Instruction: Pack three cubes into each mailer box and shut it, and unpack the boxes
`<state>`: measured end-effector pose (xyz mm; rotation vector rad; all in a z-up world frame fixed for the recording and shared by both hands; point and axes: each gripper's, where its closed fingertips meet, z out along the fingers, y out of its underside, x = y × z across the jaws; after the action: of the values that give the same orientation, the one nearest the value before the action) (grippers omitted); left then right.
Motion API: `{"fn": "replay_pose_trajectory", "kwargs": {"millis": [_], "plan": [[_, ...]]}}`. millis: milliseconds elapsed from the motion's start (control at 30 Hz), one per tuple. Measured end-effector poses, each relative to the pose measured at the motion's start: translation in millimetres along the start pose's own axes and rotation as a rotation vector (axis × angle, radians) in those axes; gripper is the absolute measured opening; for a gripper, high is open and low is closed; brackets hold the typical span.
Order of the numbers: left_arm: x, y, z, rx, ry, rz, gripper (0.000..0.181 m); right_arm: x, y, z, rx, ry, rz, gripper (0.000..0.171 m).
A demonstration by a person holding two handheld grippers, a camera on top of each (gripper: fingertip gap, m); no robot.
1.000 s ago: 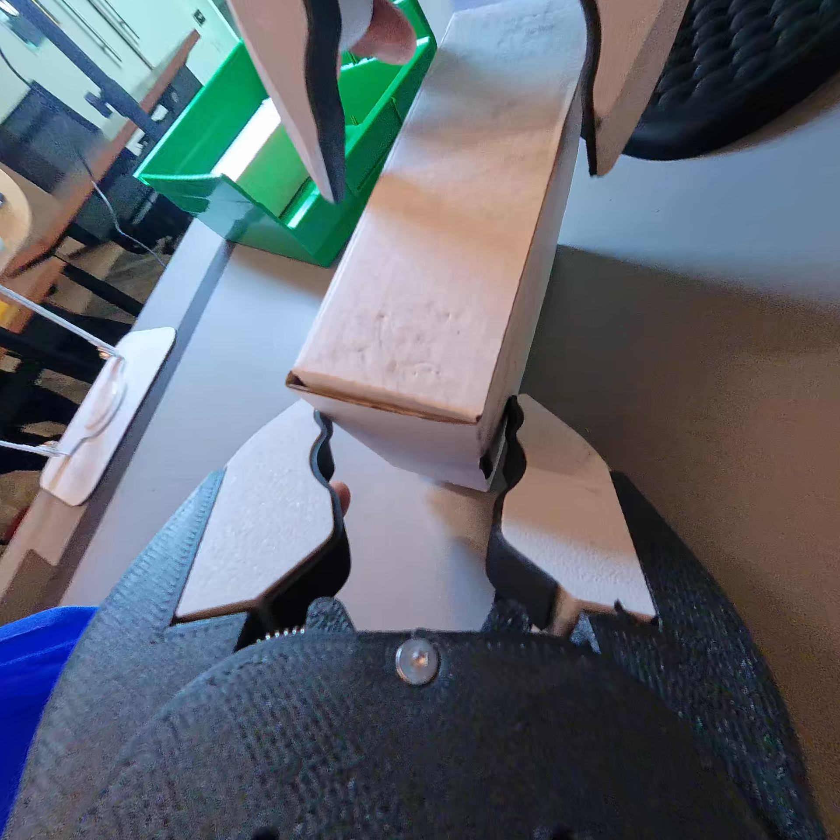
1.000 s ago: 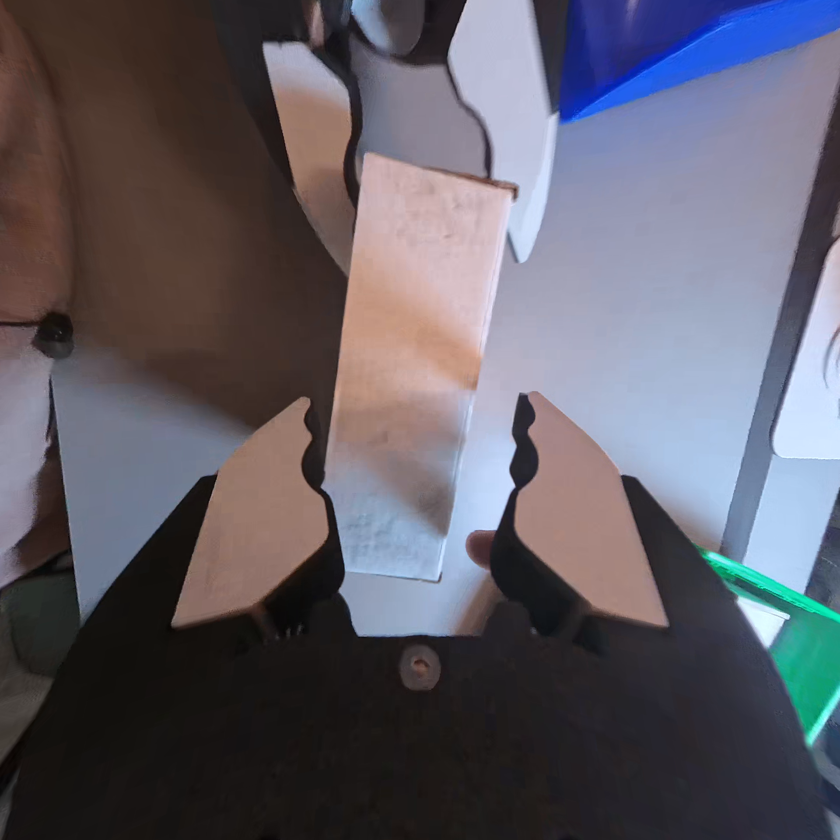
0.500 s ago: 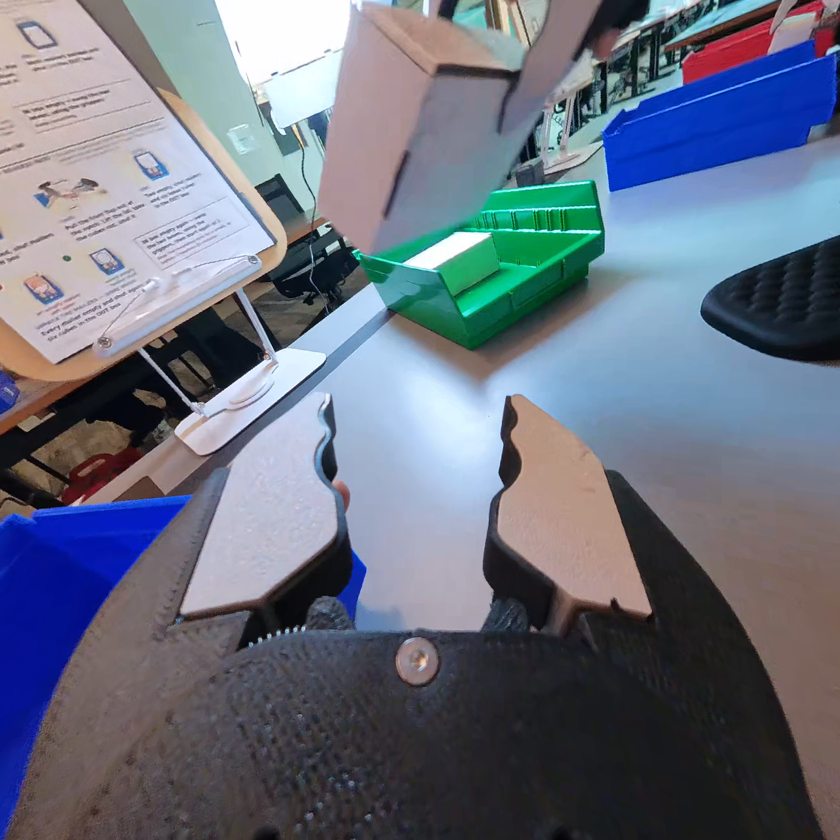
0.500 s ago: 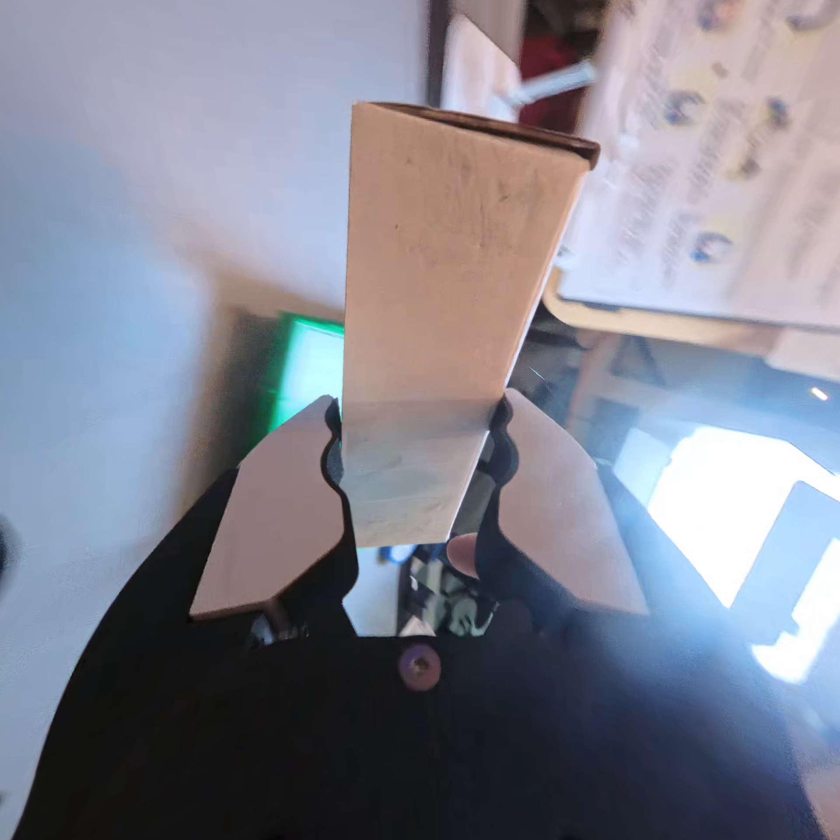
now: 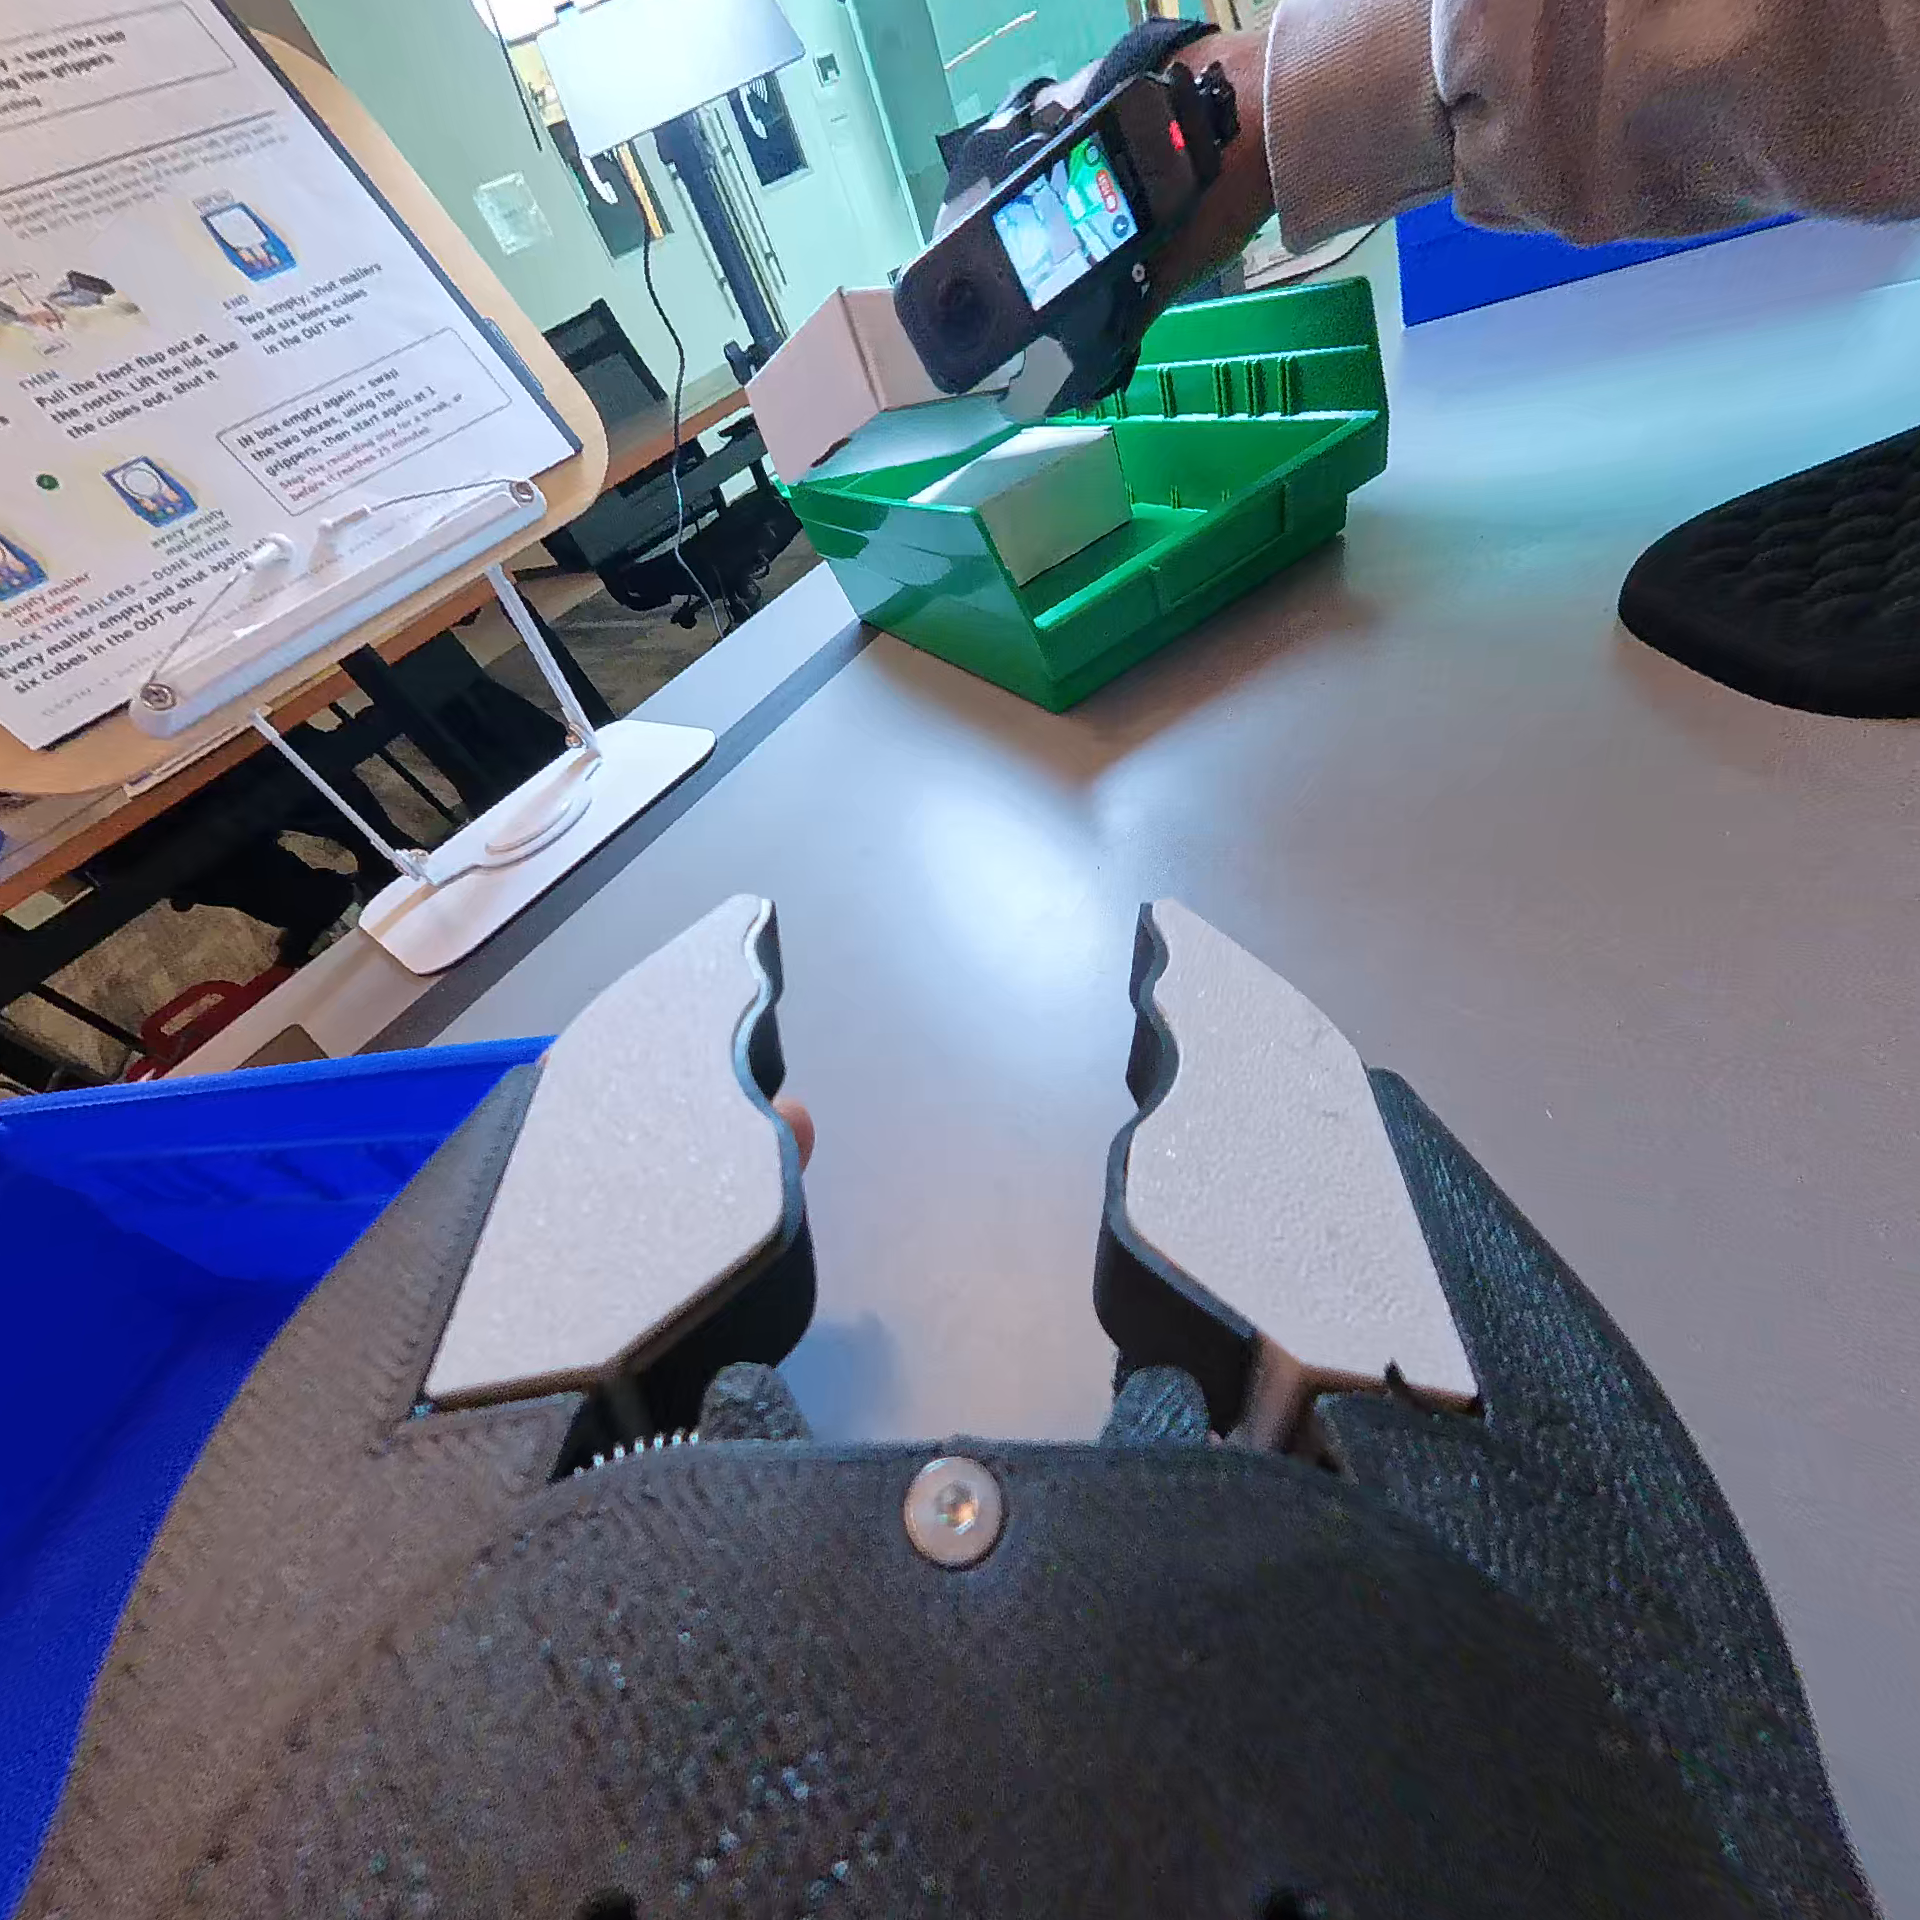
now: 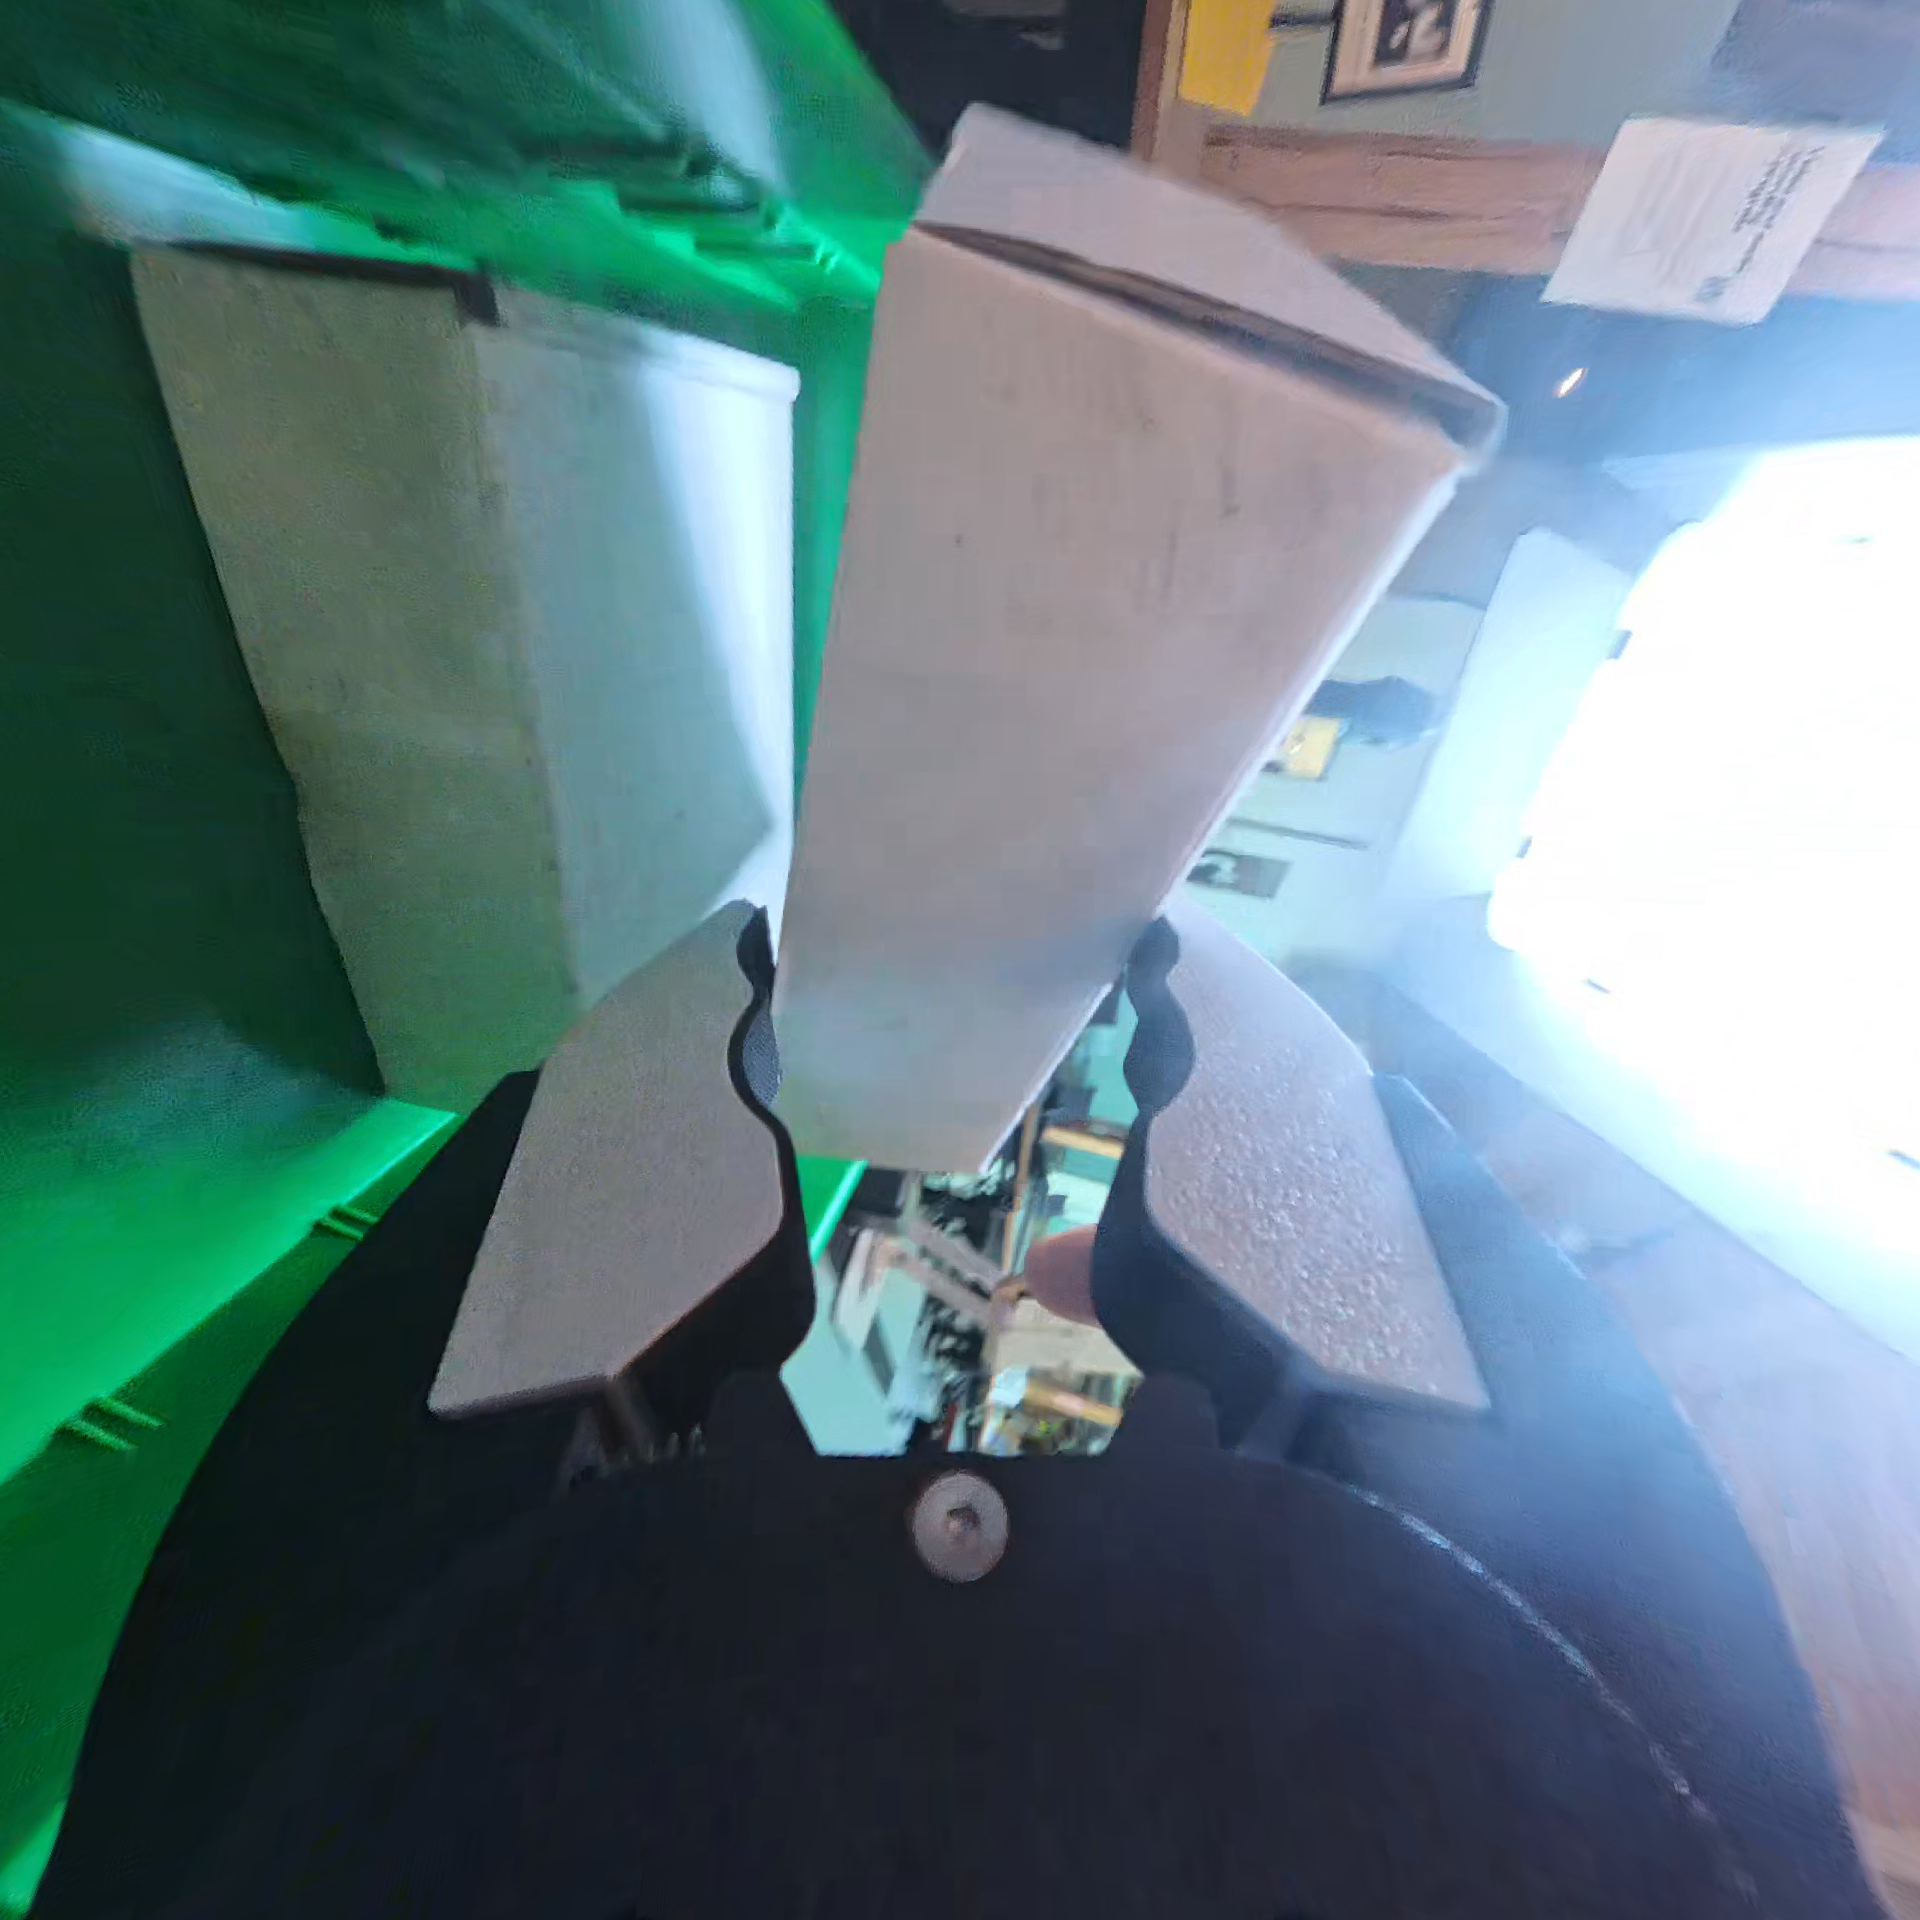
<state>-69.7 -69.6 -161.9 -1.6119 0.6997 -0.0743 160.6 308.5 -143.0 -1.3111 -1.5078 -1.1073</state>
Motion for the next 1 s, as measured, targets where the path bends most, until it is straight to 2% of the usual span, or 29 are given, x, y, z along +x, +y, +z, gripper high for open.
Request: {"fn": "replay_pose_trajectory", "kwargs": {"millis": [67,167,367,500,567,667,733,933,1000], "plan": [[-1,2,1,-0.007,0.001,-0.014,0.063,-13,10,9,-0.065,-0.088,0.043,0.067],[0,7,3,-0.023,0.006,-0.03,0.062,-7,9,6,-0.105,-0.058,0.011,0.066],[0,8,4,-0.027,0.011,-0.039,0.061,-1,34,-6,-0.37,-0.038,-0.106,0.063],[0,9,4,-0.032,0.01,-0.034,0.06,-11,28,-5,-0.413,-0.056,-0.181,0.063],[0,10,4,-0.036,0.008,-0.029,0.059,-16,25,1,-0.419,-0.097,-0.153,0.063],[-3,11,3,-0.042,0.001,-0.027,0.059,-25,16,5,-0.368,-0.235,-0.12,0.066],[-5,12,2,-0.044,-0.005,-0.028,0.059,-31,6,-3,-0.304,-0.365,-0.089,0.074],[-7,17,4,-0.064,0.002,-0.041,0.058,-24,-33,-16,-0.01,-0.537,-0.069,0.072],[-6,17,3,-0.066,0.001,-0.03,0.058,-24,-41,-12,0.035,-0.549,-0.044,0.062]]}}
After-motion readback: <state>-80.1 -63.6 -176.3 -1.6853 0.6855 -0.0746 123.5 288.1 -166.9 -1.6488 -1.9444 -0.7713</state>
